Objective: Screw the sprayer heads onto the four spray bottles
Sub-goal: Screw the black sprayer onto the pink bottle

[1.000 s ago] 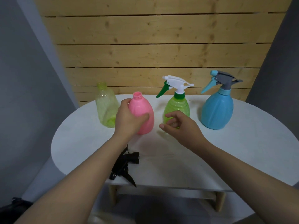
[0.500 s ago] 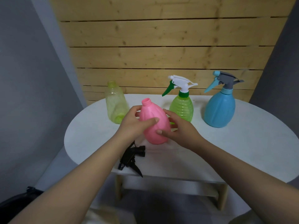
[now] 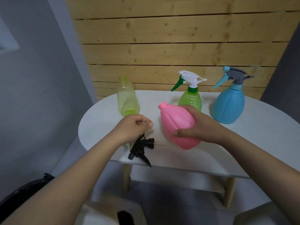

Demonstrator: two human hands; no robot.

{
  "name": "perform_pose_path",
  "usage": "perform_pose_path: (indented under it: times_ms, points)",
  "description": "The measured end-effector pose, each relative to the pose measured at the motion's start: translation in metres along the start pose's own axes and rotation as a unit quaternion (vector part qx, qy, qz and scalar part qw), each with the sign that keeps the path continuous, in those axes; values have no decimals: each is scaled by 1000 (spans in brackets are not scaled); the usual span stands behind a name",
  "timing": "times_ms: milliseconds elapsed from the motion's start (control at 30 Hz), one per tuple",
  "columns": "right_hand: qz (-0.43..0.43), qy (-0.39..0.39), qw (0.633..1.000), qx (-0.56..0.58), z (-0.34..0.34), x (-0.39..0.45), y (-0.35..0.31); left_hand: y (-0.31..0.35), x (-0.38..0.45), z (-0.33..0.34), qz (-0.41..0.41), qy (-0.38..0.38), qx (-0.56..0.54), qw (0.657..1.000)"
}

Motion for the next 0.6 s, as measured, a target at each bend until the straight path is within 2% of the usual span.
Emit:
perform_pose_path:
  times_ms: [233, 467, 600]
  points:
    - [21, 0, 1000, 8, -18, -9, 9, -26, -15, 11, -10, -20, 179, 984]
    - [22, 2, 1000, 20, -20, -9, 14, -24, -15, 24, 9, 13, 196, 981]
    - [11, 5, 1000, 21, -22, -11, 12, -25, -16, 27, -9, 19, 144, 989]
Point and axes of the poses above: each hand's wrist, its own x-axis towards the middle knuckle, its own z-axis out of the palm, y = z × x, the point moved 7 cm from there along x, towards the middle knuckle, and after that the axes turned 6 degrees about z, right-handed, at the moved point
